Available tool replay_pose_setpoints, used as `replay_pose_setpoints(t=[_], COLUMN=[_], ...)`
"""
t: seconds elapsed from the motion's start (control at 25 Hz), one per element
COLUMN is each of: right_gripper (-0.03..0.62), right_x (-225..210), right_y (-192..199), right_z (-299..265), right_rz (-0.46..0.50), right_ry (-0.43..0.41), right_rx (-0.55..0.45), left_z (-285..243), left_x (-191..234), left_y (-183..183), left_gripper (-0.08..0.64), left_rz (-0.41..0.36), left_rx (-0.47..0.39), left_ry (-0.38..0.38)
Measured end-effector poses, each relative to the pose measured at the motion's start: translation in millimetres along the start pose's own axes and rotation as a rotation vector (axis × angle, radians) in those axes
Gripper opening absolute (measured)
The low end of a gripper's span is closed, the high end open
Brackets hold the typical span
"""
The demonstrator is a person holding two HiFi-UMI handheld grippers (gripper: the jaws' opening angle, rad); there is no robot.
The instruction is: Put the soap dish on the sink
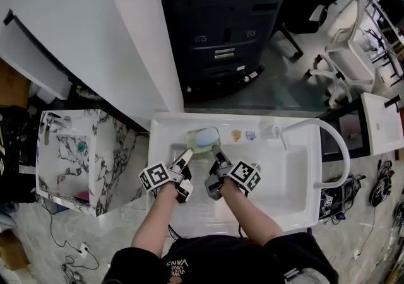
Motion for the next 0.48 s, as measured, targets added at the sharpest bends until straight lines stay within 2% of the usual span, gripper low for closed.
replay_pose_setpoints(t=[0.12, 0.28, 0.48], right_gripper=[0.087, 0.089, 0.089], right_x=[0.3, -0.5, -0.3], right_y=[-0.6, -0.1, 0.1], right_z=[-0.8, -0.3, -0.2], right_rz=[0.007, 0.017, 0.023], right_ry=[-0.002, -0.002, -0.002], right_rx=[0.001, 0.005, 0.004], left_z=[8.3, 15.1, 9.7], left_x=[-3.4, -3.8, 2.1], left_y=[6.6, 25.0, 34.6], left_gripper=[0.175, 0.173, 0.115], left_rz=[-0.022, -0.116, -0.199], left_rx=[0.011, 0.060, 0.084], left_ry=[0.002, -0.027, -0.062])
Point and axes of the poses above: the fingertips, and each gripper's own axes: z backward along the fingers, x to its left, y out of its underside, the point moved 5 cm from there along z, backward along the fingers, and after that the axes turned 3 degrees about -y, right-handed, at the moved point
